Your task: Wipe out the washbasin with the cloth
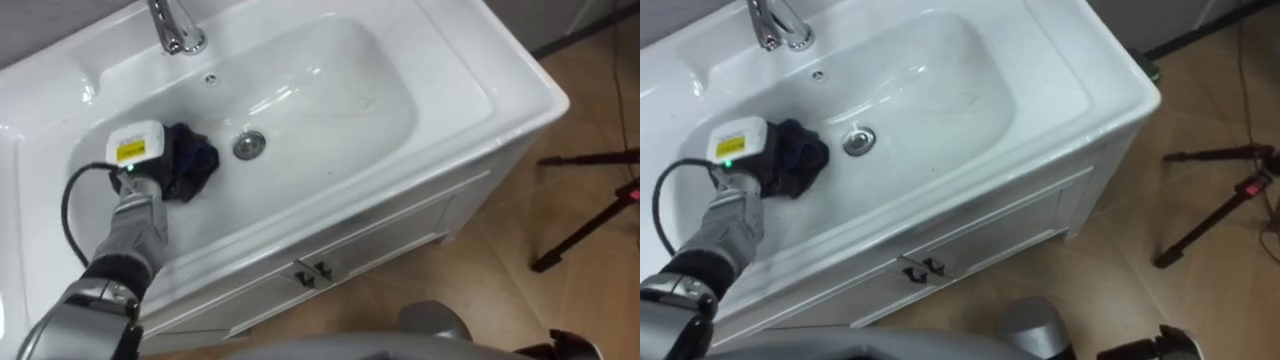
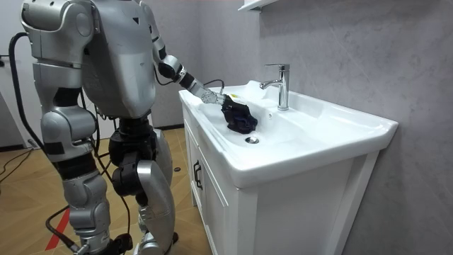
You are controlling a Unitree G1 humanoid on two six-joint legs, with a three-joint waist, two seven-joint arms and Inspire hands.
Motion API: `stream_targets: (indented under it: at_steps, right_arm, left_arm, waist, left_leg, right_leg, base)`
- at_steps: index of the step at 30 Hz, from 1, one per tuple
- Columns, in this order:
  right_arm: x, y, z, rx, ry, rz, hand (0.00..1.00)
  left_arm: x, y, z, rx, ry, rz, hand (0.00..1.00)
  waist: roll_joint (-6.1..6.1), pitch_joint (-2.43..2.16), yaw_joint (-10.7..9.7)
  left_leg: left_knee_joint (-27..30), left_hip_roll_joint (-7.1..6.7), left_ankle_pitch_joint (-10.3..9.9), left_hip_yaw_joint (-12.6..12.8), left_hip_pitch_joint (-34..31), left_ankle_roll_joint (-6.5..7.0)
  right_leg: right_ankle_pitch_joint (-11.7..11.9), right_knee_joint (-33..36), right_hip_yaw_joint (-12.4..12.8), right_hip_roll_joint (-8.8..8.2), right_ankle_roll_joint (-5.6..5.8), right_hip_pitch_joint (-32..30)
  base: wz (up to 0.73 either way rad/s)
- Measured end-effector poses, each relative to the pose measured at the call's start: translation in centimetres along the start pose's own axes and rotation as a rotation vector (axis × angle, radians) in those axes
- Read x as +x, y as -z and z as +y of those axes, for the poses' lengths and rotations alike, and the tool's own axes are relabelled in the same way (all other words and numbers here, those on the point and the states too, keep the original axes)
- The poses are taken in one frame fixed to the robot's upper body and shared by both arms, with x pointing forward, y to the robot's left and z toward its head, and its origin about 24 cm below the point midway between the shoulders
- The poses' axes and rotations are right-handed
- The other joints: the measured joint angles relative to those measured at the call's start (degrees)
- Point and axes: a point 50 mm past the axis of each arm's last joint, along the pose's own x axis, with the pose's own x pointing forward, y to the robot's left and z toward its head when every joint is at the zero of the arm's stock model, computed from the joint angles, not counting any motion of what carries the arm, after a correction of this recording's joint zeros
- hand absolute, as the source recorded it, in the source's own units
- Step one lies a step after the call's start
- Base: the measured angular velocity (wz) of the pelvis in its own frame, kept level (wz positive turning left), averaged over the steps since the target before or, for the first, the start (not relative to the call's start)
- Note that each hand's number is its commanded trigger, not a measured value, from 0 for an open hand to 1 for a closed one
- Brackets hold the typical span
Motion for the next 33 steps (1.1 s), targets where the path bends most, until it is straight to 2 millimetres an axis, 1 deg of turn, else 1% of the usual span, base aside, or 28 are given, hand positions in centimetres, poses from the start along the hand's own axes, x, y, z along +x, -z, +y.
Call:
stream_targets:
  at_steps: [2, 3, 5, 6, 8, 9, 10, 11, 12, 13, 15, 19, 21, 23, 25, 26, 29, 31, 32, 33]
  right_arm:
    - [0.0, -0.2, 0.1, -0.005, -0.012, 0.001, 0.00]
    - [0.1, -0.8, 0.2, -0.009, -0.024, -0.009, 0.00]
    - [0.1, -1.1, 0.3, -0.026, -0.040, -0.012, 0.00]
    - [0.1, -1.1, 0.3, -0.027, -0.047, -0.007, 0.00]
    - [0.2, -1.5, 0.3, -0.033, -0.049, -0.017, 0.00]
    - [0.2, -1.7, 0.2, -0.035, -0.047, -0.026, 0.00]
    - [0.2, -2.3, 0.0, -0.043, -0.044, -0.043, 0.00]
    - [0.2, -2.4, 0.0, -0.044, -0.043, -0.048, 0.00]
    - [0.2, -2.5, 0.0, -0.050, -0.043, -0.050, 0.00]
    - [0.2, -2.6, 0.1, -0.050, -0.044, -0.053, 0.00]
    - [0.2, -2.9, 0.0, -0.040, -0.042, -0.057, 0.00]
    - [0.2, -3.7, 0.0, -0.026, -0.033, -0.069, 0.00]
    - [0.2, -3.7, 0.1, -0.016, -0.039, -0.066, 0.00]
    - [0.2, -3.8, 0.2, -0.038, -0.041, -0.069, 0.00]
    - [0.2, -3.9, 0.3, -0.051, -0.043, -0.077, 0.00]
    - [0.2, -4.0, 0.3, -0.052, -0.043, -0.079, 0.00]
    - [0.1, -4.4, 0.4, -0.067, -0.043, -0.088, 0.00]
    - [0.1, -4.5, 0.5, -0.086, -0.040, -0.092, 0.00]
    - [0.1, -4.5, 0.5, -0.088, -0.040, -0.093, 0.00]
    - [0.1, -4.6, 0.5, -0.091, -0.041, -0.094, 0.00]
  left_arm:
    - [0.3, -0.3, 0.2, 0.008, 0.018, 0.006, 1.00]
    - [0.6, -0.6, 0.5, 0.007, 0.022, 0.009, 1.00]
    - [1.0, -1.3, 1.1, 0.020, 0.025, -0.005, 1.00]
    - [1.2, -1.8, 1.4, 0.033, 0.025, -0.018, 1.00]
    - [1.5, -2.7, 1.8, 0.033, 0.037, -0.037, 1.00]
    - [1.7, -3.2, 2.1, 0.019, 0.039, -0.043, 1.00]
    - [1.9, -3.7, 2.4, 0.002, 0.044, -0.050, 1.00]
    - [1.9, -3.9, 2.5, -0.014, 0.049, -0.050, 1.00]
    - [2.0, -4.4, 2.6, -0.047, 0.057, -0.050, 1.00]
    - [2.1, -5.3, 2.7, -0.078, 0.069, -0.055, 1.00]
    - [2.2, -6.1, 3.1, -0.103, 0.072, -0.065, 1.00]
    - [2.4, -7.6, 3.7, -0.173, 0.075, -0.086, 1.00]
    - [2.4, -8.0, 3.8, -0.201, 0.082, -0.089, 1.00]
    - [2.4, -8.2, 3.9, -0.217, 0.086, -0.091, 1.00]
    - [2.5, -9.1, 4.4, -0.254, 0.088, -0.106, 1.00]
    - [2.5, -9.4, 4.6, -0.265, 0.089, -0.113, 1.00]
    - [2.1, -11.6, 5.4, -0.368, 0.096, -0.182, 1.00]
    - [1.7, -13.7, 6.2, -0.419, 0.098, -0.253, 1.00]
    - [1.7, -14.1, 6.4, -0.428, 0.098, -0.265, 1.00]
    - [1.5, -14.9, 6.7, -0.445, 0.101, -0.289, 1.00]
  waist:
    - [-0.02, 0.04, -0.54]
    - [0.08, 0.08, -1.60]
    - [0.11, 0.11, -2.23]
    - [0.18, 0.23, -2.80]
    - [0.37, 0.35, -3.12]
    - [0.58, 0.53, -3.31]
    - [0.90, 0.81, -3.62]
    - [1.08, 0.91, -3.94]
    - [1.30, 1.03, -4.75]
    - [1.33, 1.04, -5.07]
    - [1.47, 1.15, -6.03]
    - [1.39, 1.19, -6.25]
    - [1.39, 1.19, -6.25]
    - [1.38, 1.19, -6.29]
    - [1.29, 1.23, -6.55]
    - [1.27, 1.25, -6.55]
    - [0.97, 1.29, -6.55]
    - [0.63, 1.30, -6.55]
    - [0.55, 1.32, -6.55]
    - [0.48, 1.33, -6.77]
  left_leg:
    - [0.59, -0.28, 0.00, 0.02, -0.34, 0.00]
    - [1.19, -0.37, 0.00, 0.01, -1.12, 0.01]
    - [1.22, -0.51, 0.06, 0.05, -1.94, 0.11]
    - [1.21, -0.62, 0.12, 0.16, -2.25, 0.23]
    - [1.39, -0.63, 0.06, 1.16, -2.57, 0.62]
    - [1.89, -0.63, 0.03, 1.54, -3.02, 0.82]
    - [2.19, -0.66, -0.03, 1.62, -3.27, 0.92]
    - [2.20, -0.69, -0.04, 1.61, -3.38, 0.96]
    - [2.18, -0.82, 0.04, 1.57, -3.62, 1.15]
    - [2.14, -0.99, 0.22, 1.65, -3.86, 1.43]
    - [2.10, -1.22, 0.33, 1.69, -4.19, 1.59]
    - [2.23, -1.48, 0.33, 2.16, -4.55, 1.63]
    - [2.24, -1.53, 0.33, 2.18, -4.59, 1.63]
    - [2.23, -1.53, 0.33, 2.35, -4.64, 1.63]
    - [2.13, -1.64, 0.61, 2.77, -5.08, 2.07]
    - [2.11, -1.68, 0.63, 2.88, -5.17, 2.11]
    - [2.14, -1.81, 0.59, 2.80, -5.44, 2.19]
    - [2.16, -1.87, 0.57, 2.78, -5.44, 2.22]
    - [2.16, -1.87, 0.57, 2.79, -5.42, 2.23]
    - [2.15, -1.84, 0.57, 2.79, -5.42, 2.23]
  right_leg:
    - [-0.25, 0.87, 0.05, -0.44, 0.15, -0.59]
    - [-0.28, 0.95, 0.04, -0.66, 0.28, -0.88]
    - [-0.18, 1.19, -0.09, -0.83, 0.49, -1.65]
    - [-0.03, 1.29, -0.12, -0.93, 0.65, -1.95]
    - [0.14, 1.46, 0.13, -1.06, 0.86, -2.40]
    - [0.29, 1.56, 0.21, -1.13, 1.01, -2.79]
    - [0.44, 1.56, 0.43, -1.16, 1.13, -3.00]
    - [0.47, 1.56, 0.41, -1.20, 1.17, -3.09]
    - [0.49, 1.62, 0.45, -1.37, 1.20, -3.30]
    - [0.49, 1.89, 0.49, -1.51, 1.23, -3.75]
    - [0.42, 2.16, 0.23, -1.75, 1.38, -4.09]
    - [0.38, 2.63, 1.03, -1.92, 1.65, -5.01]
    - [0.38, 2.61, 0.95, -2.02, 1.70, -4.98]
    - [0.36, 2.53, 0.60, -2.16, 1.72, -4.82]
    - [0.39, 2.48, -0.86, -2.77, 1.78, -4.73]
    - [0.39, 2.44, -1.15, -2.88, 1.79, -4.69]
    - [0.32, 2.40, -1.48, -3.06, 1.97, -4.70]
    - [0.29, 2.38, -1.50, -3.13, 2.04, -4.64]
    - [0.29, 2.38, -1.50, -3.13, 2.04, -4.64]
    - [0.29, 2.29, -1.58, -3.10, 2.03, -4.58]
  base:
    - [-0.02]
    - [0.16]
    - [0.14]
    - [0.00]
    - [-0.04]
    - [-0.11]
    - [-0.08]
    - [0.00]
    - [0.00]
    - [0.00]
    - [0.00]
    - [-0.07]
    - [0.03]
    - [0.11]
    - [0.25]
    - [0.28]
    - [0.09]
    - [0.00]
    - [0.00]
    - [0.00]
